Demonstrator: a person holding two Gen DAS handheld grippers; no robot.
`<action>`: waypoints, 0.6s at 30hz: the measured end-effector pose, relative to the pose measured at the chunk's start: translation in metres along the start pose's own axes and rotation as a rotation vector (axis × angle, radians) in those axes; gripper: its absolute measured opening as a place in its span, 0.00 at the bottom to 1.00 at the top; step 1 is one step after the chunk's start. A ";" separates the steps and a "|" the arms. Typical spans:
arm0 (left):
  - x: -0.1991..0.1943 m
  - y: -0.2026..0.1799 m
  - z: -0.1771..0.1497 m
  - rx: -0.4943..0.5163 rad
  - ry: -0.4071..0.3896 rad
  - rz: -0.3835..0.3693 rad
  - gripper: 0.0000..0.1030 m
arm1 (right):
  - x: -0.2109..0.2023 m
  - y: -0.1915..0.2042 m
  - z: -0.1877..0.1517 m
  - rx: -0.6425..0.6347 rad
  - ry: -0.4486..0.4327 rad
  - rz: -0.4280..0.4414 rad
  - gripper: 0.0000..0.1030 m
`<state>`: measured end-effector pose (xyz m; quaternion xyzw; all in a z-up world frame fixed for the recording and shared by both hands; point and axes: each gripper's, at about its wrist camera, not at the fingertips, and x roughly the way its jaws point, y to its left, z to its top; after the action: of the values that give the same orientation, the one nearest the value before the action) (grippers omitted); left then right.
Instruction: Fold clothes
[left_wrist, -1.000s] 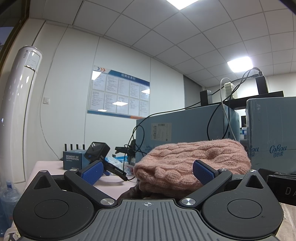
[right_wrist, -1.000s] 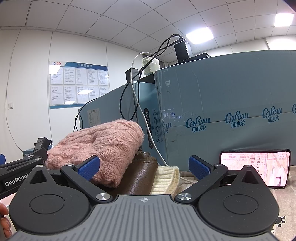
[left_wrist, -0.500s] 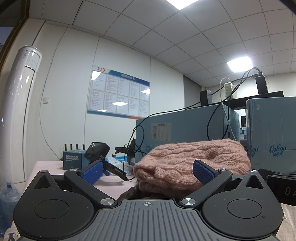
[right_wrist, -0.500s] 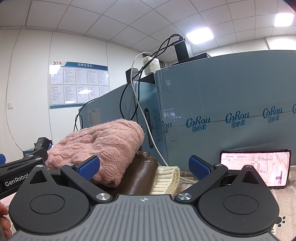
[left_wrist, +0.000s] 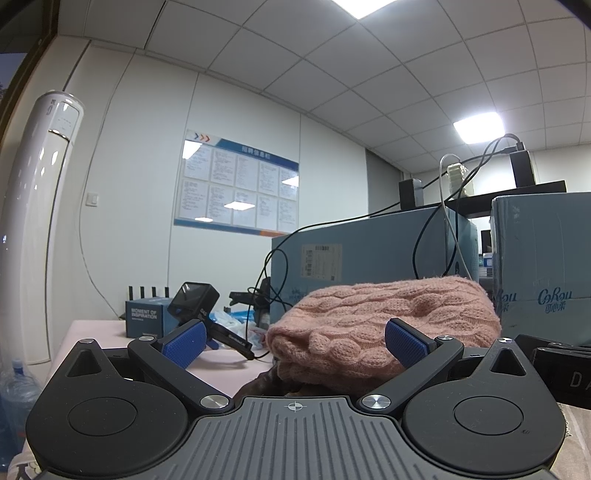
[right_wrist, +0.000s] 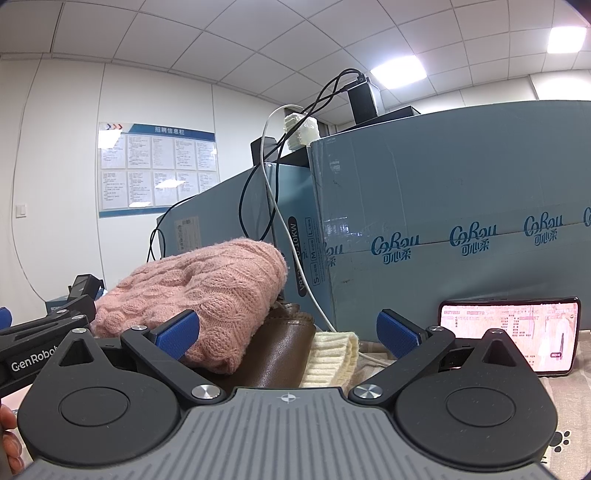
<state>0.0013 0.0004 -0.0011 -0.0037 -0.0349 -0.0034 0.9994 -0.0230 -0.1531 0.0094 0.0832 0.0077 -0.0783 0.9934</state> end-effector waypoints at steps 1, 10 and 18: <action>0.000 0.000 0.000 0.000 0.000 0.000 1.00 | 0.000 0.000 0.000 0.000 0.000 0.000 1.00; -0.001 -0.001 0.000 0.002 -0.002 -0.001 1.00 | 0.000 0.000 0.000 0.000 0.000 0.000 1.00; -0.002 -0.001 0.001 0.002 -0.004 -0.003 1.00 | 0.000 0.000 0.000 -0.001 0.000 0.000 1.00</action>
<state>-0.0004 -0.0007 -0.0005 -0.0028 -0.0369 -0.0047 0.9993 -0.0232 -0.1532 0.0096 0.0825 0.0075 -0.0781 0.9935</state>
